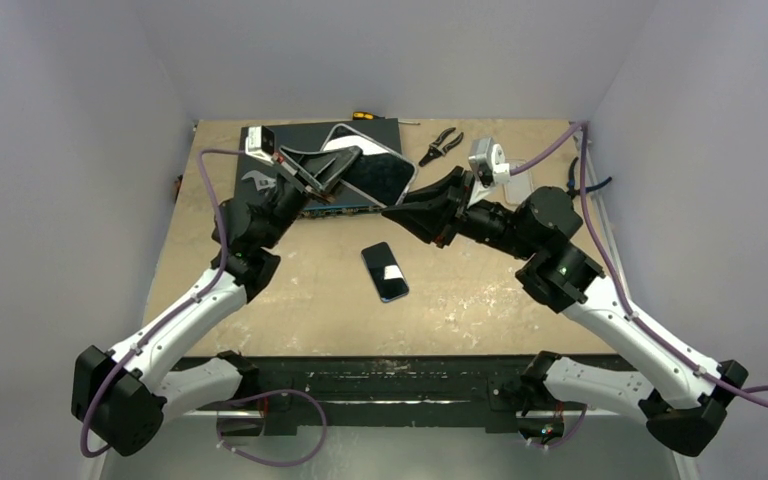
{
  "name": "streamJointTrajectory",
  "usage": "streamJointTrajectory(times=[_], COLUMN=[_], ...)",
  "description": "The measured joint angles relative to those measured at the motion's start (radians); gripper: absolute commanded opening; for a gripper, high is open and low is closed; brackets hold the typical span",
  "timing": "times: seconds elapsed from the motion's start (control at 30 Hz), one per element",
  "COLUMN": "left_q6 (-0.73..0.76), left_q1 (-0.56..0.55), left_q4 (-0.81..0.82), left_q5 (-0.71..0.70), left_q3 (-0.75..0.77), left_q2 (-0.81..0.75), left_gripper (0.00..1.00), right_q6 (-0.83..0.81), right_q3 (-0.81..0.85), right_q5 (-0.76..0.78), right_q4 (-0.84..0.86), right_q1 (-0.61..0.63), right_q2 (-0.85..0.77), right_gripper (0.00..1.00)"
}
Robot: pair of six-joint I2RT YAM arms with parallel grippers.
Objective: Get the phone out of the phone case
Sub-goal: Remove the phone case from the phone.
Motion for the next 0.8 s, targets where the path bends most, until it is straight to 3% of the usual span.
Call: streamJointTrajectory(times=[0.8], left_q6=[-0.016], left_q1=[0.0], left_q4=[0.039], left_q5=[0.092], left_q3=[0.015], left_q2=[0.043], left_gripper=[0.0], right_q6=[-0.232], right_q3=[-0.034], right_q5=[0.085], right_q4=[-0.027], right_q1=[0.048], right_q2=[-0.054], right_gripper=[0.0])
